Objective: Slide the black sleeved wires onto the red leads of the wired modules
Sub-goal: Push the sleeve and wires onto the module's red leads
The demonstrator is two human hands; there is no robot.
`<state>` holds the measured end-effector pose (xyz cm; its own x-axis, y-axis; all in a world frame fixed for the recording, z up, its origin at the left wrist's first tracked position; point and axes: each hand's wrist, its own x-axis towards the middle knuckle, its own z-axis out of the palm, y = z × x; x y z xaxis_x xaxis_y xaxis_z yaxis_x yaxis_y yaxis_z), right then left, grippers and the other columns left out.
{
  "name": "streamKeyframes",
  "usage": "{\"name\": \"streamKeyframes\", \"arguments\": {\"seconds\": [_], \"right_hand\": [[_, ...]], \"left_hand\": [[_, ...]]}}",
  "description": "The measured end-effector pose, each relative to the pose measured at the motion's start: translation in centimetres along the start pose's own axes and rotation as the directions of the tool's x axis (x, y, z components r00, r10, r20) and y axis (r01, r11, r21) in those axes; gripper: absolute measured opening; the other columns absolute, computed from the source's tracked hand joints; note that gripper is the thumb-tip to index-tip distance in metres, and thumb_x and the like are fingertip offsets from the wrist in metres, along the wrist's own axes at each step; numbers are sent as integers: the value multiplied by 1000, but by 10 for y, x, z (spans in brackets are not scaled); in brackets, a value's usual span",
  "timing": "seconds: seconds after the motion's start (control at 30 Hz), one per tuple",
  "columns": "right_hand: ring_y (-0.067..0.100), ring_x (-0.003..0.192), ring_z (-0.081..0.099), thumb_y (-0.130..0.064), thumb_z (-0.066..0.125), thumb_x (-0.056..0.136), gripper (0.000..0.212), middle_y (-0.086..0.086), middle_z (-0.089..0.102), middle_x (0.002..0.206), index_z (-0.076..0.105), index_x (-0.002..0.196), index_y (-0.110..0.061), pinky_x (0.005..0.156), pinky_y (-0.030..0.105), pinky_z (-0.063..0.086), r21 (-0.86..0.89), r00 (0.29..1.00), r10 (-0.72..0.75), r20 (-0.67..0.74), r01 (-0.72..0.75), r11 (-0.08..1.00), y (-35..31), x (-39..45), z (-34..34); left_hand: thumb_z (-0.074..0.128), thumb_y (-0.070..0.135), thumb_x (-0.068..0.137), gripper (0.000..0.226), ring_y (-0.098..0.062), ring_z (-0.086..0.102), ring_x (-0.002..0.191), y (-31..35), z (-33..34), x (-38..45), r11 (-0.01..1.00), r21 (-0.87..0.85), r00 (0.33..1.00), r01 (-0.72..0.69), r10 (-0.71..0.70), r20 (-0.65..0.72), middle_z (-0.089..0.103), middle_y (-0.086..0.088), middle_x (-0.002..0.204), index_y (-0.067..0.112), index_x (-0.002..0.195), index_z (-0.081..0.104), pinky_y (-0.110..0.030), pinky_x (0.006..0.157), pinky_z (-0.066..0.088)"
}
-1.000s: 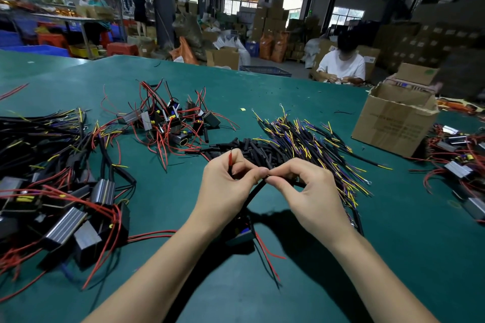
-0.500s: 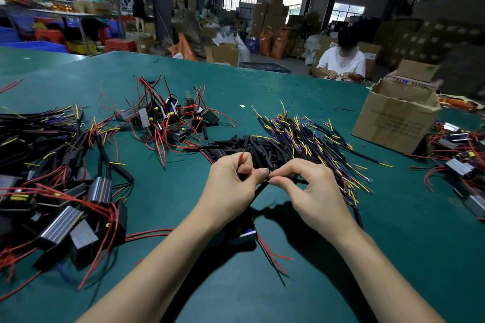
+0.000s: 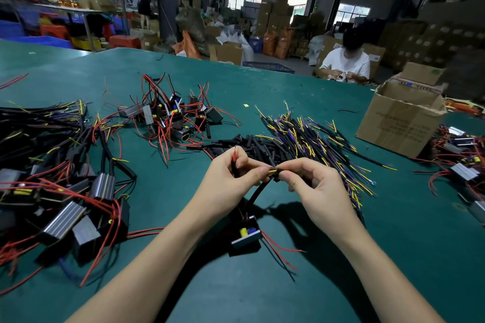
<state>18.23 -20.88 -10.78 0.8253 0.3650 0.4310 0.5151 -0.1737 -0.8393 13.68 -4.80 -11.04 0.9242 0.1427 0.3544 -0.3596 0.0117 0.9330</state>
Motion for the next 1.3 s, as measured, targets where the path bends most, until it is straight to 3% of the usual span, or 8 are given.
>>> {"name": "streamKeyframes", "arguments": {"seconds": [0.17, 0.4, 0.6, 0.67, 0.77, 0.87, 1.0, 1.3], "right_hand": [[2, 65, 58, -1, 62, 88, 15, -10, 67, 69, 69, 86, -14, 66, 10, 44, 85, 999, 36, 28, -38, 996, -1, 0, 1], [-1, 73, 62, -1, 65, 87, 18, -11, 71, 78, 70, 84, -19, 72, 11, 45, 62, 998, -68, -16, 68, 996, -8, -3, 8], [2, 67, 58, 0, 61, 88, 15, -9, 66, 69, 67, 83, -13, 67, 10, 45, 265, 994, 29, -105, 0, 964, -7, -4, 19], [3, 65, 55, 1, 61, 87, 16, -10, 64, 66, 67, 81, -13, 65, 10, 44, 294, 992, 66, -110, -31, 955, -8, -4, 20], [-1, 62, 54, 0, 63, 86, 18, -12, 65, 65, 68, 78, -15, 63, 8, 42, 231, 990, 72, -124, -42, 972, -9, -1, 16], [-1, 62, 54, -1, 65, 85, 18, -11, 66, 66, 69, 77, -16, 63, 9, 43, 165, 987, 62, -148, -37, 986, -8, 1, 9], [0, 61, 53, -3, 66, 85, 16, -11, 66, 66, 70, 77, -17, 62, 10, 43, 131, 990, 60, -125, -43, 990, -10, 2, 7], [-4, 62, 53, -5, 63, 88, 14, -15, 64, 65, 68, 79, -16, 62, 7, 39, 73, 995, 22, -93, -15, 997, -11, -3, 12]], "left_hand": [[58, -13, 85, 45, -9, 63, 64, 2, 1, -1, 1000, -3, 1000, -2, 2, 14, 73, 3, 73, 16, 72, 26, -18, 68, 52], [62, -13, 82, 47, -10, 62, 61, 3, 4, -1, 1000, -11, 999, 3, -4, -43, 73, 0, 72, 16, 71, 26, -18, 62, 52], [65, -8, 82, 48, -8, 62, 59, 3, 6, -1, 1000, -22, 998, 21, -22, -53, 73, -1, 69, 16, 70, 26, -15, 60, 49], [66, -3, 84, 46, -11, 61, 61, 1, 8, -1, 999, 35, 997, 27, -25, -69, 72, -1, 68, 16, 72, 26, -23, 62, 50], [67, 12, 87, 38, -15, 51, 67, 0, 10, -5, 984, 174, 994, 34, -15, -110, 66, 0, 72, 15, 74, 31, -40, 69, 46], [56, 29, 93, 22, -9, 49, 72, 0, 11, -8, 986, 166, 991, -7, 29, -129, 60, -2, 77, 9, 84, 49, -25, 69, 42], [55, 22, 94, 13, -2, 54, 70, 1, 10, -7, 993, 117, 989, -19, 36, -146, 60, 10, 75, 12, 91, 63, -12, 66, 42], [68, 13, 86, 11, -6, 51, 60, 0, 14, -6, 981, 189, 987, -33, 62, -150, 60, 11, 61, 18, 76, 69, -23, 62, 43]]}}
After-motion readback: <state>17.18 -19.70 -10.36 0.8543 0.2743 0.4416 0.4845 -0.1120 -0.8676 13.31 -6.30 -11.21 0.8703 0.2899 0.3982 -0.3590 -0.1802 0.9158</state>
